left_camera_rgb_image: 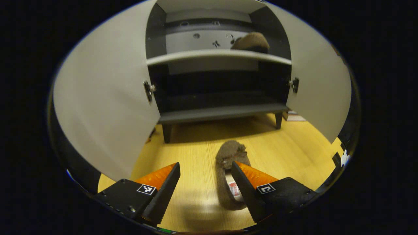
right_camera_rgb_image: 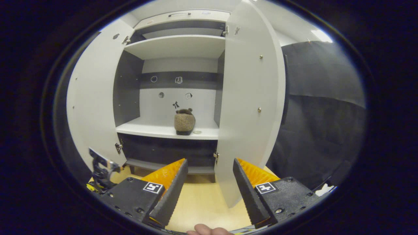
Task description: Grab one shoe with the right hand and put it into the shoe cabinet, grab the other shoe with the left hand and put it into the shoe cabinet; then close the right door with the right hand and the left door with the left hand.
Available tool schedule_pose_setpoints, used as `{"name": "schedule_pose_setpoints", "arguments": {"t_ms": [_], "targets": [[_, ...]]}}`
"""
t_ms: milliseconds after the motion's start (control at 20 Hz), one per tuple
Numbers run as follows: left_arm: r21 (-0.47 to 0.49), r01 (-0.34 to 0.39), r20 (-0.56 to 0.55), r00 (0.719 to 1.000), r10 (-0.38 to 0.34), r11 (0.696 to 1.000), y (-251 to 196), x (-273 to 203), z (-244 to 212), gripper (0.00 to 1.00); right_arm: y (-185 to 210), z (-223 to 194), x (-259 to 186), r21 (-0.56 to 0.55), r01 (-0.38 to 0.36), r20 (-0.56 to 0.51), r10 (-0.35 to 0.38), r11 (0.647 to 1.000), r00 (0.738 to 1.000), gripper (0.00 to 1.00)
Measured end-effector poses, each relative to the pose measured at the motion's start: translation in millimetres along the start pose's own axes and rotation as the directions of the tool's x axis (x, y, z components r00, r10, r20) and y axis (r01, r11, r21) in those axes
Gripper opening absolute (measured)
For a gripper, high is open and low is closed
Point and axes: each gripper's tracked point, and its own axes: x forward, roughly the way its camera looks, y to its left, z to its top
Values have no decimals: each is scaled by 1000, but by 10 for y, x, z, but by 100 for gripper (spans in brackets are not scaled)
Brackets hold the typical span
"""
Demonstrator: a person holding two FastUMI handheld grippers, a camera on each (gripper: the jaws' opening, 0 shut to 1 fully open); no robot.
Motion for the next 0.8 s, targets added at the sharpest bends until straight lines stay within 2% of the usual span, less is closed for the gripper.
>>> {"name": "schedule_pose_setpoints", "arguments": {"t_ms": [50, 100, 150, 200, 400, 450, 500, 550, 600, 650, 700, 750, 800], "targets": [[2, 5, -42, 999, -5, 1000, -52, 81, -158, 96, -17, -14, -40, -13, 7, -10, -7, 1000, 1000, 88], [1, 23, -77, 997, -22, 1000, -99, 167, -269, 89, -53, -35, -75, -25, 14, -21, -14, 1000, 1000, 89], [0, 31, -96, 995, -31, 1000, -123, 192, -335, 95, -69, -63, -108, -39, 12, -33, -13, 999, 999, 89], [-12, 45, -80, 996, -46, 999, -132, 206, -312, 96, -89, -75, -124, -51, 14, -45, -17, 999, 999, 89], [-46, 108, -62, 992, -110, 993, -311, 362, -323, 77, -127, -138, -124, -117, 9, -91, -20, 993, 996, 92], [-49, 128, -70, 989, -131, 991, -374, 397, -323, 64, -110, -145, -122, -134, 2, -97, -15, 991, 995, 92], [-46, 137, -68, 988, -140, 989, -412, 399, -308, 56, -88, -132, -119, -149, -7, -97, -7, 989, 995, 92], [-30, 127, -76, 989, -129, 991, -407, 401, -305, 37, -55, -122, -123, -166, -15, -94, 0, 986, 996, 92], [-8, 99, -74, 992, -99, 995, -364, 422, -282, 30, -17, -115, -121, -186, -26, -92, 9, 982, 996, 92], [-3, 92, -83, 992, -92, 996, -361, 416, -281, 29, 15, -126, -115, -204, -36, -92, 17, 978, 996, 95], [-14, 84, -93, 992, -85, 996, -340, 422, -277, 14, 37, -127, -109, -214, -44, -92, 25, 976, 995, 92], [-32, 70, -102, 992, -73, 997, -309, 386, -250, 7, 47, -120, -92, -217, -50, -90, 31, 975, 995, 92], [-50, 47, -96, 994, -51, 998, -250, 347, -184, 7, 58, -103, -74, -212, -54, -86, 37, 976, 996, 92]]}}
